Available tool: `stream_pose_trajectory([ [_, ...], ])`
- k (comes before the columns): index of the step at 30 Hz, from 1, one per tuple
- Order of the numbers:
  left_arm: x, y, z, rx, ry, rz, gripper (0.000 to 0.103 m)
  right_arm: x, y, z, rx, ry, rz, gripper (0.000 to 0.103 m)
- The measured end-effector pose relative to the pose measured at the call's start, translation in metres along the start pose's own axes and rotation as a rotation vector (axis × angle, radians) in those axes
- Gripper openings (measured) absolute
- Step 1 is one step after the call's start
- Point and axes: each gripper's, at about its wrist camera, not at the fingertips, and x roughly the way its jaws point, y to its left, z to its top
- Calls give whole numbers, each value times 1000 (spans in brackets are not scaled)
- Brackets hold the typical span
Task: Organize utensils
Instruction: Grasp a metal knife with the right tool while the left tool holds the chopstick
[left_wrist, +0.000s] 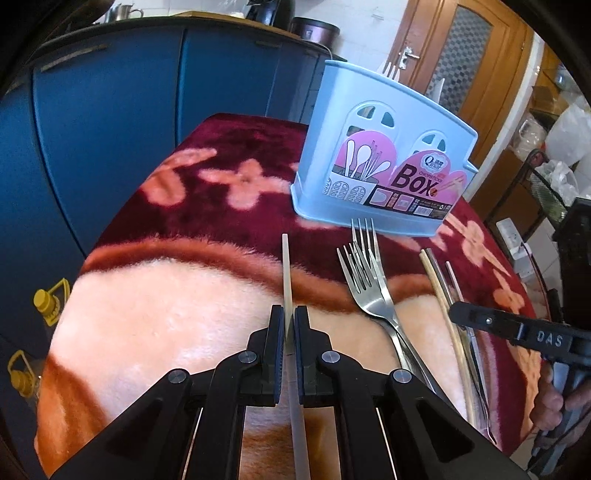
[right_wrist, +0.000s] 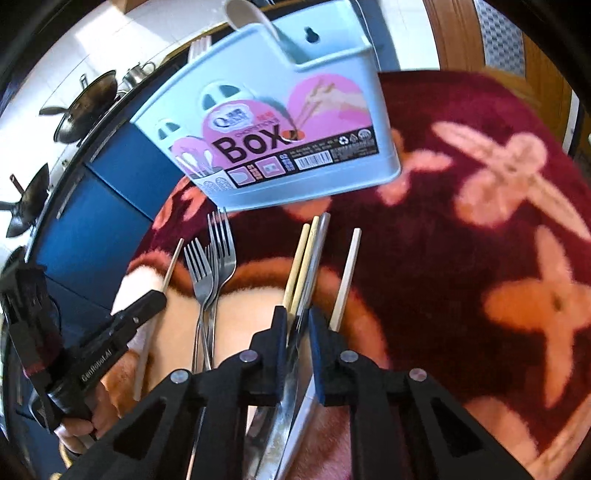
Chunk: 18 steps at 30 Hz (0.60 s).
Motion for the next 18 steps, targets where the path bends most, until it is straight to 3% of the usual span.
stream_pose_trajectory([
  [12,18,-1,19,70,130,-16,8,9,-8,18,8,56,14,13],
  [18,22,-1,26,77,146,-23,7,1,-6,16,-3,20,34,9],
])
